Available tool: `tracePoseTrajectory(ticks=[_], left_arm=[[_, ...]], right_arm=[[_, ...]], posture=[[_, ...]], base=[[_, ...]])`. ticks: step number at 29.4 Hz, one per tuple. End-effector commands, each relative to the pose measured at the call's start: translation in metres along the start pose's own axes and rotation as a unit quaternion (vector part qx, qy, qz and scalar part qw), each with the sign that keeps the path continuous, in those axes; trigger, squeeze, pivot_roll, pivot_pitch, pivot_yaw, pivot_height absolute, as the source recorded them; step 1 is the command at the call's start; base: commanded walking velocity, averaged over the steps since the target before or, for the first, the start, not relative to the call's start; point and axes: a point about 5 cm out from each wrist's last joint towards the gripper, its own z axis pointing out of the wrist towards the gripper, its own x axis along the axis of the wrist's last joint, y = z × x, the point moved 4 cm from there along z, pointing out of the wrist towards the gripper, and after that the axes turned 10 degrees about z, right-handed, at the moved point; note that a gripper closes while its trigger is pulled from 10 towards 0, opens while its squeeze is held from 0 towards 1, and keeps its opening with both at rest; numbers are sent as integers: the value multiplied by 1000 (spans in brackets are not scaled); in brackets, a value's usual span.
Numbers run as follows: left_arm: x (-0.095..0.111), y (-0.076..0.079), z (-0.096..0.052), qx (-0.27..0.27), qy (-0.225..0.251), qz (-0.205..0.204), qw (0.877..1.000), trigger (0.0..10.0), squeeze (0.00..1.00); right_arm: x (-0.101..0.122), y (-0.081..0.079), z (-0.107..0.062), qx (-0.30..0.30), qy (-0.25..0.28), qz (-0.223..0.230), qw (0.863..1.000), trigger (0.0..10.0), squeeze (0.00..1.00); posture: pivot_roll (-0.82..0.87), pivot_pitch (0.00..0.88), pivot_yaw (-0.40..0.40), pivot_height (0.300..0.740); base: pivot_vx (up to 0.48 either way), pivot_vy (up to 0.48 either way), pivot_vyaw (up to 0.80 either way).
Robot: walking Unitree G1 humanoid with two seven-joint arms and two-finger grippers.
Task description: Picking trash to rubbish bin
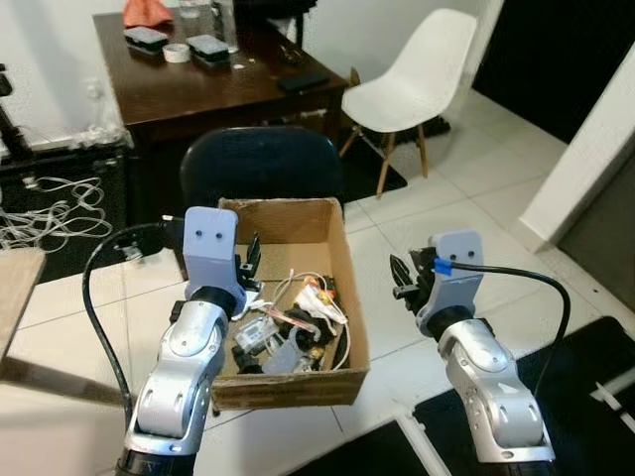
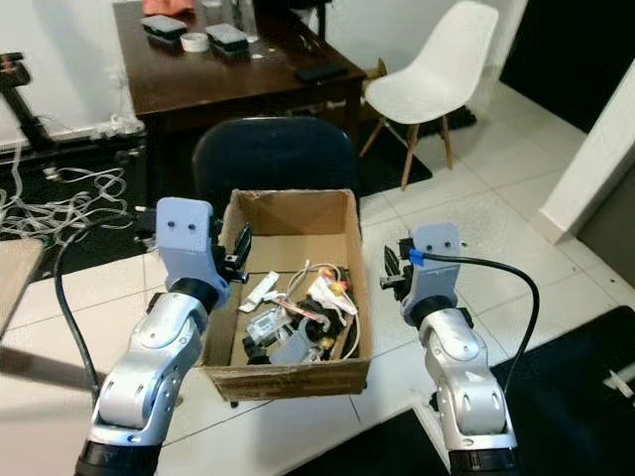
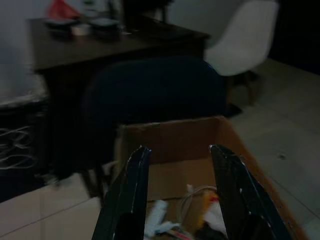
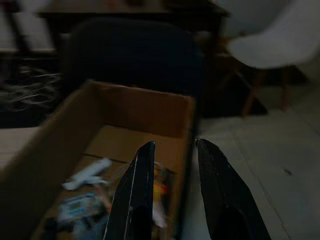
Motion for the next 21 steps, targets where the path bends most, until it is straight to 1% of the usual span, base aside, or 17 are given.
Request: tracePoseTrajectory(ticks=[1,2,3,4,7,11,15,21], left_arm=[[-3,-1,-3,4,-5,0,1000,10000,0],[-3,-2,-4,6,-6,1,1000,10000,0],[-3,-2,-4,6,-6,1,1000,10000,0],[-3,-2,-4,7,-7,1,1000,10000,0],[-3,-3,-5,6,-7,1,1000,10000,0],[0,-1,-7,3,-6,-2,1000,10000,0],[8,1,-7,-6,10,-14,1000,10000,0],[3,0,-8,-2,-1,-4,1000,10000,0]], right_arm=[[3,-5,0,9,7,-3,1000,10000,0],[4,-13,1,19,9,4,1000,10000,0],[4,-13,1,19,9,4,1000,10000,0],[3,-18,1,26,9,11,1000,10000,0],[3,-27,2,34,9,21,999,10000,0],[3,-29,1,35,11,23,999,10000,0],[4,-29,3,35,11,24,999,10000,0],[7,-29,5,37,14,24,999,10000,0]], posture=[[25,108,-4,740],[33,100,-13,740],[33,100,-13,740],[33,100,-13,740],[35,102,-12,740],[40,103,-8,740],[41,107,-11,740],[36,113,-12,740]], base=[[0,0,800],[0,0,800],[0,0,800],[0,0,800],[0,0,800],[0,0,800],[0,0,800],[0,0,800]])
